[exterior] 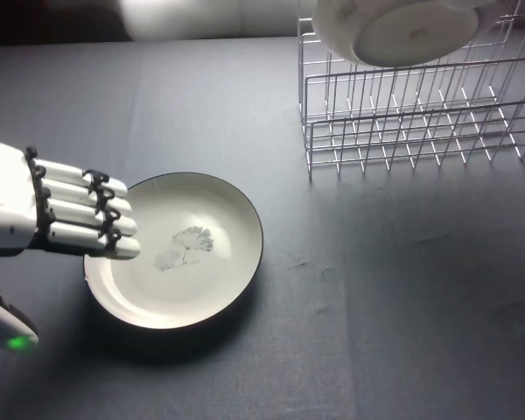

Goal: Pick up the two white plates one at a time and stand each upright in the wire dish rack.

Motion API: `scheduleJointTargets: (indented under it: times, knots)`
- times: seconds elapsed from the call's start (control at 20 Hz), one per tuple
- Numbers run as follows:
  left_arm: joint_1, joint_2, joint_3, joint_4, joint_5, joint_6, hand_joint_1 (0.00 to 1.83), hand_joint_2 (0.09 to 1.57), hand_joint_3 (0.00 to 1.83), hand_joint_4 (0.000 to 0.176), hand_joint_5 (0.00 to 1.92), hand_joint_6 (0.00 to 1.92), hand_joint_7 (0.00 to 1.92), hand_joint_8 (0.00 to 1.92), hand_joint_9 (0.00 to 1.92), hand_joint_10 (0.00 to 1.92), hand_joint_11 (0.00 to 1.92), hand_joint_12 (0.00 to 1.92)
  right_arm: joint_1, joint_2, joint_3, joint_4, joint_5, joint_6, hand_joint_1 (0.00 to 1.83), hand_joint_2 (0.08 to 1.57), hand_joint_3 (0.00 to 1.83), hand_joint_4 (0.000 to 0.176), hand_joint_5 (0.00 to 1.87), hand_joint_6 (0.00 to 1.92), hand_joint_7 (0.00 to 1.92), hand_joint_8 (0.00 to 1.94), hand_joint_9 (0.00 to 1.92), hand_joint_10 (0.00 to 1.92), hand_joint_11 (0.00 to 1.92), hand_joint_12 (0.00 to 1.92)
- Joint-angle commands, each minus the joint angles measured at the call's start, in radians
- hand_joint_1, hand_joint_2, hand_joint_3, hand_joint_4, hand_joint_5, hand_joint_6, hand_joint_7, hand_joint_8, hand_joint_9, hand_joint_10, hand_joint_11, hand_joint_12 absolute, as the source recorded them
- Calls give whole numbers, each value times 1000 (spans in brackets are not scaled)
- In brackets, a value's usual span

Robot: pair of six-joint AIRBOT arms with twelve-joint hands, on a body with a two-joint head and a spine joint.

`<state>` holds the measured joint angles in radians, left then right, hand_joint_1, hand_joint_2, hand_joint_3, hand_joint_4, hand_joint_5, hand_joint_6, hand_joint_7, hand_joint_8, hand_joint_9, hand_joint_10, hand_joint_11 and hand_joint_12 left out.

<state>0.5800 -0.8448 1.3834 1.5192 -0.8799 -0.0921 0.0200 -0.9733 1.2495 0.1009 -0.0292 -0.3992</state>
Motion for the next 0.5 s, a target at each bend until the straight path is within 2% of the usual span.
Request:
scheduleJointTargets:
  times: [0.0, 0.05, 0.1, 0.15, 0.2, 0.25, 0.3, 0.35, 0.45]
  knots:
    - [4, 2, 0, -80, -25, 15, 0, 1160, 7, 0, 46, 0, 38, 0, 4, 0, 0, 0, 2, 10, 12, 7, 115, 7, 1485, 1095, 0, 0, 898, 1051, 961, 860, 982, 959, 901, 1462]
    - [14, 1, 0, -89, -20, 30, 0, 1160, 7, 0, 46, 0, 38, 0, 4, 0, 0, 0, -4, 10, 18, 7, 116, 7, 1485, 1095, 0, 0, 898, 1051, 961, 860, 982, 959, 901, 1462]
    - [24, 0, -4, -94, -2, 61, 0, 1155, 4, 0, 46, 1, 38, 1, 3, 0, 0, 0, -18, 10, 28, 7, 121, 7, 1399, 1103, 2, 0, 915, 1089, 966, 898, 986, 1048, 892, 1224]
    - [33, -3, -6, -98, 9, 85, 0, 1155, 4, 0, 46, 1, 38, 1, 3, 0, 0, 0, -27, 10, 34, 8, 121, 7, 1399, 1103, 2, 0, 915, 1089, 966, 898, 986, 1048, 892, 1224]
    - [40, -7, -5, -105, 15, 92, 0, 1157, 5, 0, 58, 6, 49, 6, 14, 5, 1, 0, -37, 10, 40, 8, 126, 7, 1471, 1097, 4, 0, 894, 1068, 960, 882, 967, 984, 895, 1429]
    - [45, -11, -5, -111, 25, 94, 0, 1157, 5, 0, 58, 6, 49, 6, 14, 5, 1, 0, -48, 9, 46, 8, 129, 7, 1471, 1097, 4, 0, 894, 1068, 960, 882, 967, 984, 895, 1429]
    - [46, -14, -5, -112, 33, 96, 0, 1152, 3, 0, 45, 0, 40, 2, 2, 0, 0, 0, -58, 9, 50, 8, 133, 7, 1400, 1092, 0, 0, 930, 1049, 989, 882, 1022, 1001, 917, 1202]
    - [46, -19, -4, -112, 42, 97, 0, 1151, 2, 0, 51, 3, 42, 2, 0, 0, 0, 0, -70, 9, 56, 8, 138, 7, 1378, 1105, 1, 0, 916, 1092, 957, 938, 993, 1057, 926, 1083]
    - [49, -27, -3, -112, 59, 97, 0, 1151, 2, 0, 61, 6, 49, 4, 1, 0, 0, 0, -94, 6, 66, 8, 155, 7, 1377, 1104, 0, 0, 934, 1080, 955, 928, 995, 1055, 937, 1089]
